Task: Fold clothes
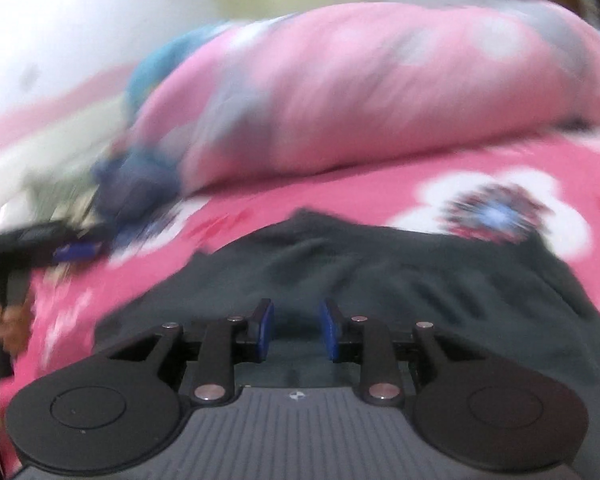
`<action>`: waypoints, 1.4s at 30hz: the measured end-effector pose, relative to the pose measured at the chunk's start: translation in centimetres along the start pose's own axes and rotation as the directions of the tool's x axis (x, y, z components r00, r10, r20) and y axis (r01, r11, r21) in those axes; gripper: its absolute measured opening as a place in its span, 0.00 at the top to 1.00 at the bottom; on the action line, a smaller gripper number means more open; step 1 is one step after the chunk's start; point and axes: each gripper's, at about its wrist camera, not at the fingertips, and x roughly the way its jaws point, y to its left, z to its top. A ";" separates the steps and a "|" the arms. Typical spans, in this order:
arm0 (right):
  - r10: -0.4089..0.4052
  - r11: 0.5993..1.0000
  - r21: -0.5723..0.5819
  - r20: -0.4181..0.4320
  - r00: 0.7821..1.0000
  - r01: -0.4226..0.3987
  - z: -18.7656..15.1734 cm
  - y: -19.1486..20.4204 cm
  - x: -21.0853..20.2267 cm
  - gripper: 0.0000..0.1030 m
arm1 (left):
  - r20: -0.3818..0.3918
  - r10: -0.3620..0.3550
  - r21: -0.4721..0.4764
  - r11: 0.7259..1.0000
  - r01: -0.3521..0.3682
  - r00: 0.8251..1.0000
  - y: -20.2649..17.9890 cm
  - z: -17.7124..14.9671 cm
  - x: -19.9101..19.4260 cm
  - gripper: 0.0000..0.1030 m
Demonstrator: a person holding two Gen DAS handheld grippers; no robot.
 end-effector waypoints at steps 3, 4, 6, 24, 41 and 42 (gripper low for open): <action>0.014 0.997 -0.069 -0.087 0.996 -0.020 0.0 1.6 3.2 0.75 | -0.082 -0.001 0.023 1.000 0.003 0.997 0.8 -1.9 1.2 0.31; 0.012 0.996 -0.082 -0.115 0.993 -0.021 0.0 1.8 4.3 0.75 | -0.102 0.005 0.028 1.000 -0.002 0.995 1.0 -2.5 1.8 0.31; -0.014 0.997 -0.078 -0.163 0.986 0.001 0.1 0.9 6.6 0.76 | -0.118 0.039 0.041 0.999 -0.034 0.992 1.4 -3.4 2.8 0.31; 0.062 0.997 -0.023 -0.399 0.915 -0.078 6.7 7.2 18.6 0.78 | -0.102 -0.241 -0.204 0.955 0.216 0.965 7.6 -3.9 2.6 0.32; -0.072 0.923 0.375 -0.054 0.996 0.088 0.3 0.2 -5.4 0.57 | -0.143 -0.342 -0.316 0.905 0.285 0.929 9.3 -4.1 1.5 0.33; -0.080 0.908 0.407 -0.063 0.995 0.098 -1.3 -0.4 -7.0 0.57 | -0.144 -0.346 -0.326 0.901 0.286 0.927 9.3 -4.1 1.1 0.33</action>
